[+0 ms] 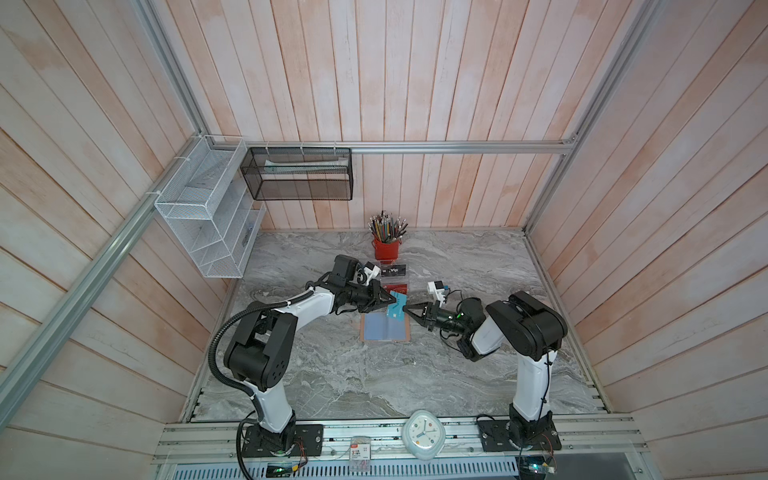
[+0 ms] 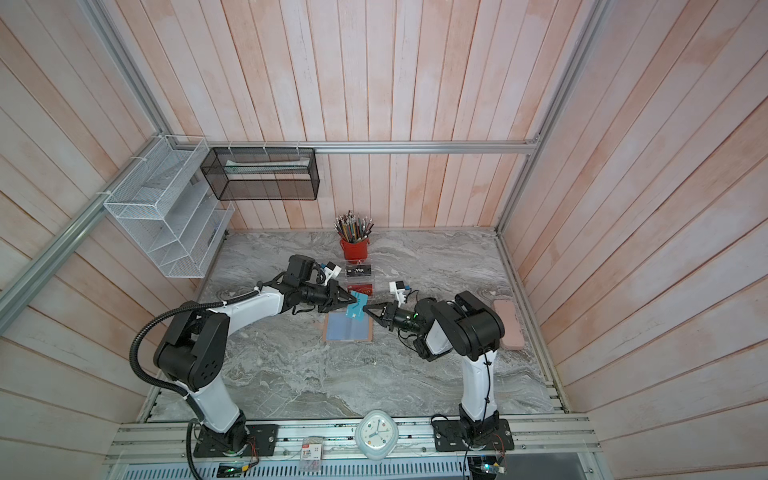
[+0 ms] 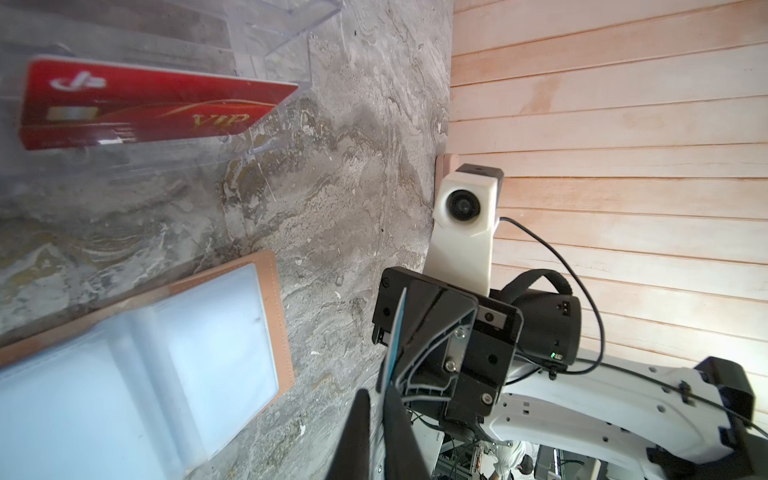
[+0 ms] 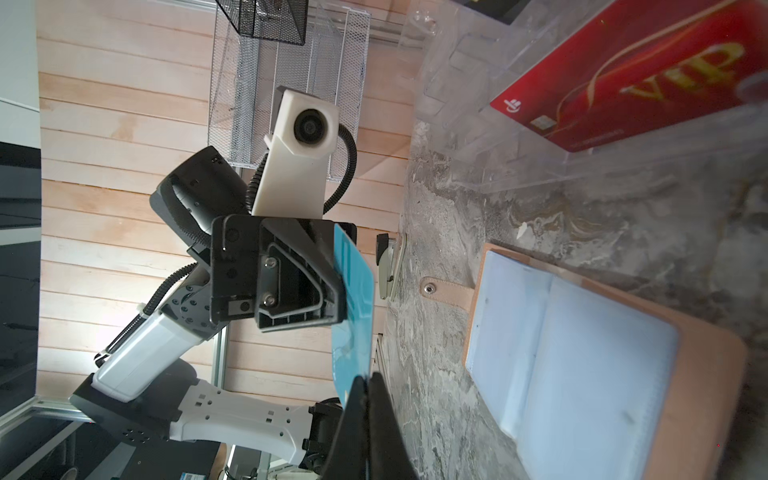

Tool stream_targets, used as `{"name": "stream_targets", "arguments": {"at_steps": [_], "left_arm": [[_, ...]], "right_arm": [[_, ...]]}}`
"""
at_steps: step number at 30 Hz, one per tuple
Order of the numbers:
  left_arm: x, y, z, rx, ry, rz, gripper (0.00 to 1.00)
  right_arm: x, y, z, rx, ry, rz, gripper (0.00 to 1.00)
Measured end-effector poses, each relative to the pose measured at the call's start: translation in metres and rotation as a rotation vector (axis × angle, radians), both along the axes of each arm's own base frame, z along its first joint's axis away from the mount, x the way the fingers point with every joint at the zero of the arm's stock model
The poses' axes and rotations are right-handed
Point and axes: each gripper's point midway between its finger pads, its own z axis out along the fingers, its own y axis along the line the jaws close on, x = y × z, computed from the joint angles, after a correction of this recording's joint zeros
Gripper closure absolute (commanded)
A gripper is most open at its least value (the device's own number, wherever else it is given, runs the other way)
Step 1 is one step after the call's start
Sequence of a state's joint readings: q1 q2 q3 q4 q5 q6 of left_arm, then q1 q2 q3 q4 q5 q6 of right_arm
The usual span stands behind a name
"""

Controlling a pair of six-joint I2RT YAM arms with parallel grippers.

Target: Take the credit cards out of the card holder

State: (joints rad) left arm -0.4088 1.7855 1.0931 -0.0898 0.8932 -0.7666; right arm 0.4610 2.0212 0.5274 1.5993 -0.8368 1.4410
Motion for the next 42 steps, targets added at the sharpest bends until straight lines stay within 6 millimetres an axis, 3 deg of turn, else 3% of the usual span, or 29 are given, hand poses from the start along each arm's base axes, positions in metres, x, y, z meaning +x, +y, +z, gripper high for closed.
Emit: {"name": "stream_targets", "arguments": {"at_steps": [9, 13, 26, 33, 37, 42], "left_arm": [[0.002, -0.001, 0.003, -0.003, -0.008, 0.0, 0.92], [0.004, -0.002, 0.008, -0.002, -0.022, -0.006, 0.98], [0.006, -0.003, 0.018, 0.016, -0.041, -0.028, 1.0], [0.019, -0.002, 0.032, 0.095, -0.113, -0.047, 1.0], [0.036, 0.002, 0.04, 0.189, -0.18, -0.046, 1.0], [0.057, 0.013, 0.037, 0.344, -0.242, -0.046, 1.0]], "right_arm": [[0.004, 0.0, 0.003, 0.008, -0.006, -0.002, 1.0], [0.006, 0.001, 0.003, -0.001, -0.019, -0.004, 0.99], [0.01, 0.0, -0.005, -0.041, -0.026, -0.018, 0.51], [0.007, -0.011, 0.007, -0.076, -0.047, -0.037, 0.25], [0.013, -0.023, 0.023, -0.13, -0.095, -0.076, 0.16], [0.019, -0.045, 0.024, -0.218, -0.108, -0.127, 0.14]]}}
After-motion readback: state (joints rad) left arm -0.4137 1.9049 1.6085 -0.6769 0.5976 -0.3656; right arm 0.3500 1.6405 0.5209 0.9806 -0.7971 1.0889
